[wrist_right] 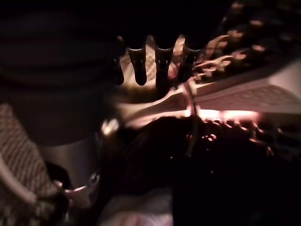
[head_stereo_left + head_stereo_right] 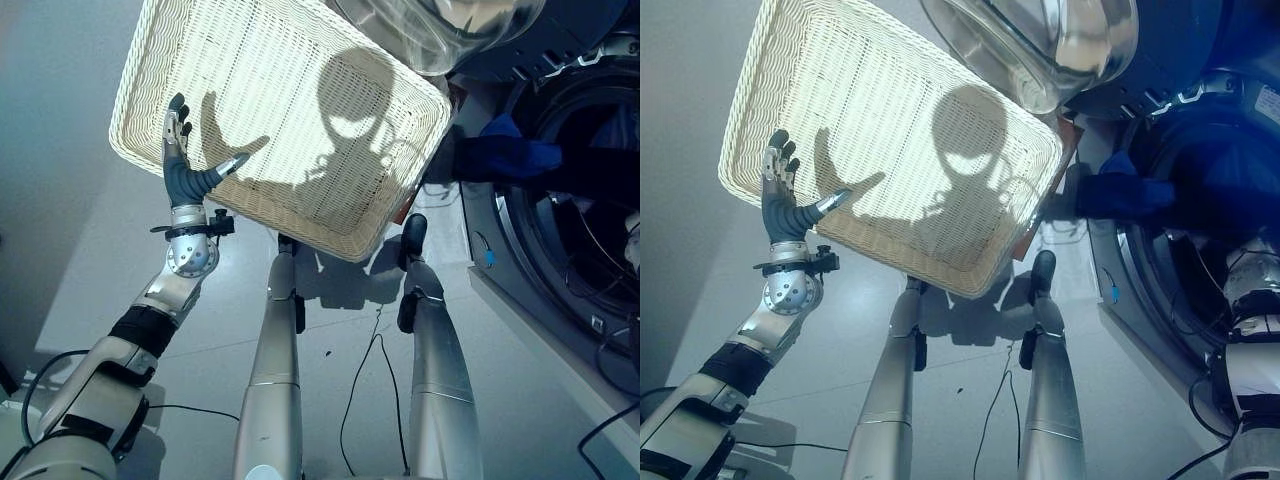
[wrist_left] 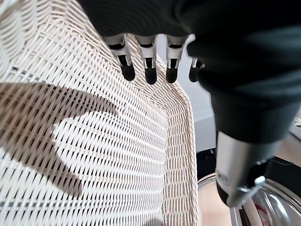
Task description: Put the clothes into the washing machine.
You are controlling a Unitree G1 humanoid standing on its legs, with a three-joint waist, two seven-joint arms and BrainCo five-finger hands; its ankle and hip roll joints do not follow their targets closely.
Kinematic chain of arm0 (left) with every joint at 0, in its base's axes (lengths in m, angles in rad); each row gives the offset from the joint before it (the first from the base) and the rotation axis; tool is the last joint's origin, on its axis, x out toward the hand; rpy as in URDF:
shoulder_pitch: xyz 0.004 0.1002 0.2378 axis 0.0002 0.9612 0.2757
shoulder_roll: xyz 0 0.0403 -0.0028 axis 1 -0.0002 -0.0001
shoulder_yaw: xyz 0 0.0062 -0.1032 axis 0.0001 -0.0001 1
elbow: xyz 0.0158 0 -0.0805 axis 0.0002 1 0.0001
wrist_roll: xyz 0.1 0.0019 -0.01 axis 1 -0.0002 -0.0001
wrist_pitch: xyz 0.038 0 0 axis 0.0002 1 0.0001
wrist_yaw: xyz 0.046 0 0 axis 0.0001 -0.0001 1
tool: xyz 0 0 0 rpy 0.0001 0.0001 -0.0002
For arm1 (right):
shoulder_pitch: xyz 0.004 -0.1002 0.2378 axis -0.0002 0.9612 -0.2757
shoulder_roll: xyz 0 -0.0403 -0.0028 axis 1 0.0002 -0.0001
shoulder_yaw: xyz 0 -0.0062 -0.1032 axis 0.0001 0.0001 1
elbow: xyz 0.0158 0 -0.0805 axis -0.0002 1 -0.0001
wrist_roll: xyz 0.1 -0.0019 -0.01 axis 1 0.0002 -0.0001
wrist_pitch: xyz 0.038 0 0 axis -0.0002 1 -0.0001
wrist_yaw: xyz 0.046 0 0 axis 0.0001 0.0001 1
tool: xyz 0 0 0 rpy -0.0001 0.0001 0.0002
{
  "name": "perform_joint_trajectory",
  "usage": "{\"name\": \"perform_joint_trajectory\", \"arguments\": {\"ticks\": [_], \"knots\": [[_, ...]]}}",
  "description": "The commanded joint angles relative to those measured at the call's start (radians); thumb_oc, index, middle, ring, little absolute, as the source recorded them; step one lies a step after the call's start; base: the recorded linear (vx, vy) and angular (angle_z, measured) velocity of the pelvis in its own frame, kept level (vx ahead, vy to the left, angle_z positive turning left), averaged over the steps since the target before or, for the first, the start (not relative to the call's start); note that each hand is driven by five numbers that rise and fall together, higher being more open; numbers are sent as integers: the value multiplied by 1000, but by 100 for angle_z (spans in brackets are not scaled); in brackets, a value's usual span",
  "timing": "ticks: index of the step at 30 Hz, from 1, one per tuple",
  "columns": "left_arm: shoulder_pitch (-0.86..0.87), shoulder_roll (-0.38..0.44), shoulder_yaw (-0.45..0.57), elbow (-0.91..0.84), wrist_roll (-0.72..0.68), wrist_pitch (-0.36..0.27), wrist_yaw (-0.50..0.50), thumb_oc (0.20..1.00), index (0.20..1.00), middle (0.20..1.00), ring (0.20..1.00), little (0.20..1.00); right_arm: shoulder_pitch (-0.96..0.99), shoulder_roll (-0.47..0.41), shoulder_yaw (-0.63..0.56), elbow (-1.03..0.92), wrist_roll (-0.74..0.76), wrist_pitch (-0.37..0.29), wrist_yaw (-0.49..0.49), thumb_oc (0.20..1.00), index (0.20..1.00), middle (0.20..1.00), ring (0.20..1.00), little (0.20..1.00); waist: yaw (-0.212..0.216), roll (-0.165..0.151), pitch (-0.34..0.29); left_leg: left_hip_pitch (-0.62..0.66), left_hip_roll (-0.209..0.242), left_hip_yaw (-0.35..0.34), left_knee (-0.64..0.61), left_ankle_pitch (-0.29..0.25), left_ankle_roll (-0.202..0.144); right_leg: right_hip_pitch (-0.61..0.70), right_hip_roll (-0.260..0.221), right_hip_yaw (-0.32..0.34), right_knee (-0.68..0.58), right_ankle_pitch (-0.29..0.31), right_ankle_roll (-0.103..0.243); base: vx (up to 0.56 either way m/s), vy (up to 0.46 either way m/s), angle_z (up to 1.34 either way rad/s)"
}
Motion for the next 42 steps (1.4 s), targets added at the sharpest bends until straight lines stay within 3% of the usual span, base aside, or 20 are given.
{"name": "perform_joint_trajectory", "arguments": {"ticks": [1,7,13,19,24,27,30,42], "knots": [[-26,-25,33,-6,13,-22,25,1000,1000,1000,1000,1000,-12,-100,69,-40,-172,44,-56,1000,1000,1000,1000,1000,-1,-26,-21,-23,-87,28,97,-99,76,44,60,-88,-146,127,17,0,0,0],[-38,-36,35,0,23,-28,33,1000,1000,1000,1000,1000,1,-64,123,-102,-389,106,-74,1000,1000,1000,1000,1000,-5,-18,-21,-34,-87,36,98,-99,78,30,59,-85,-143,127,19,0,0,0],[-50,-44,38,13,21,-41,24,1000,1000,1000,1000,1000,-11,-47,210,-103,-583,150,-11,1000,1000,1000,1000,1000,-4,-14,-21,-40,-85,41,101,-97,77,22,56,-87,-139,126,21,0,0,0],[-49,-34,45,2,19,-39,23,1000,1000,1000,1000,1000,30,-39,317,-140,-729,227,105,1000,1000,1000,1000,1000,-7,-19,-21,-49,-81,45,92,-88,77,12,55,-91,-140,128,23,0,0,0],[-48,-33,50,1,38,-45,19,1000,1000,1000,1000,1000,47,-13,393,-119,-784,283,328,1000,1000,1000,1000,1000,-3,-22,-21,-55,-80,42,85,-83,77,4,55,-95,-140,129,22,-2,-14,0],[-50,-31,51,2,37,-45,15,1000,1000,1000,1000,1000,55,-6,413,-106,-765,278,347,1000,1000,1000,1000,1000,-2,-22,-21,-52,-78,43,81,-80,77,5,54,-97,-140,130,21,0,0,0],[-67,-40,52,11,50,-44,10,1000,1000,1000,1000,1000,48,25,438,-69,-788,266,428,1000,1000,1000,1000,1000,0,-20,-21,-56,-80,41,80,-76,74,0,55,-96,-143,133,19,0,0,0],[-66,-67,59,19,61,-52,2,1000,1000,1000,1000,1000,46,65,440,-26,-868,253,463,1000,1000,1000,1000,1000,7,-5,-21,-53,-76,43,64,-62,69,-1,57,-91,-145,134,18,0,0,0]]}}
